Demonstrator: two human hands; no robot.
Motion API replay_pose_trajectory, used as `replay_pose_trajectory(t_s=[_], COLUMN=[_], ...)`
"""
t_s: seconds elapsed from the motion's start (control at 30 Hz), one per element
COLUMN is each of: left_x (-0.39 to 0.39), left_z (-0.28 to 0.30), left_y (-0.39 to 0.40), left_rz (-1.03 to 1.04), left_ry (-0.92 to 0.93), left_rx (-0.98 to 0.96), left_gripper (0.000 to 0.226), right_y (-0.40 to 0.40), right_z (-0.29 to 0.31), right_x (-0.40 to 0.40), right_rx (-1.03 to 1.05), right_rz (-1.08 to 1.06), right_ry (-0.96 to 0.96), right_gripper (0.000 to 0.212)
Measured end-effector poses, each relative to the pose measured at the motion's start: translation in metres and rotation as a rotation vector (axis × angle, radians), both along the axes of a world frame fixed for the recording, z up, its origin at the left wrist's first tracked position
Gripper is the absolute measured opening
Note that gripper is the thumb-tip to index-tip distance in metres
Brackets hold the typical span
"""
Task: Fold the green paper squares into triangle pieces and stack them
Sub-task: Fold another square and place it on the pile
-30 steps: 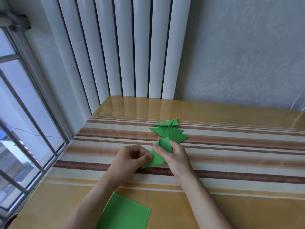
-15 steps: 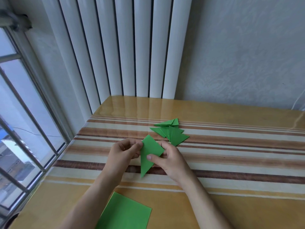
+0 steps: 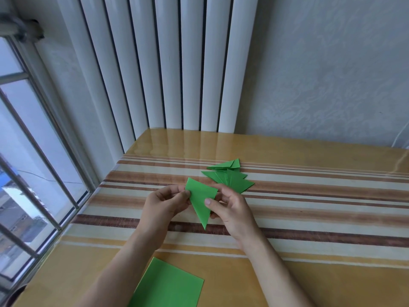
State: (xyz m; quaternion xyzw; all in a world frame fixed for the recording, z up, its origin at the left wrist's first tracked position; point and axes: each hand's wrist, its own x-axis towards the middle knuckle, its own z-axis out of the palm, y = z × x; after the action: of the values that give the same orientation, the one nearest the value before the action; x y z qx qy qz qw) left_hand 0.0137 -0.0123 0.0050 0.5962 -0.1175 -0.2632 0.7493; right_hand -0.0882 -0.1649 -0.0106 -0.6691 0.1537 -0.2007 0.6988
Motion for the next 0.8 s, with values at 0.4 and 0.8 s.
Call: replay_pose_trajectory(t_s=[0.4,0.8], left_x=[-0.001,0.000], left_z=[0.001,-0.006], left_y=[-0.004,-0.001], left_rz=[-0.091,-0.047], left_ry=[0.169,-0.112], left_rx=[-0.010,0.105], left_gripper=[0.040,0.031], right_y=[-0.002,-0.004], right_z=[-0.004,-0.003], right_x=[-0.002,0.000], right_rx=[-0.156,-0.028], right_rz=[-0.048,0.002], right_ry=[-0.028,0.034], right_gripper=[0.041,0.028])
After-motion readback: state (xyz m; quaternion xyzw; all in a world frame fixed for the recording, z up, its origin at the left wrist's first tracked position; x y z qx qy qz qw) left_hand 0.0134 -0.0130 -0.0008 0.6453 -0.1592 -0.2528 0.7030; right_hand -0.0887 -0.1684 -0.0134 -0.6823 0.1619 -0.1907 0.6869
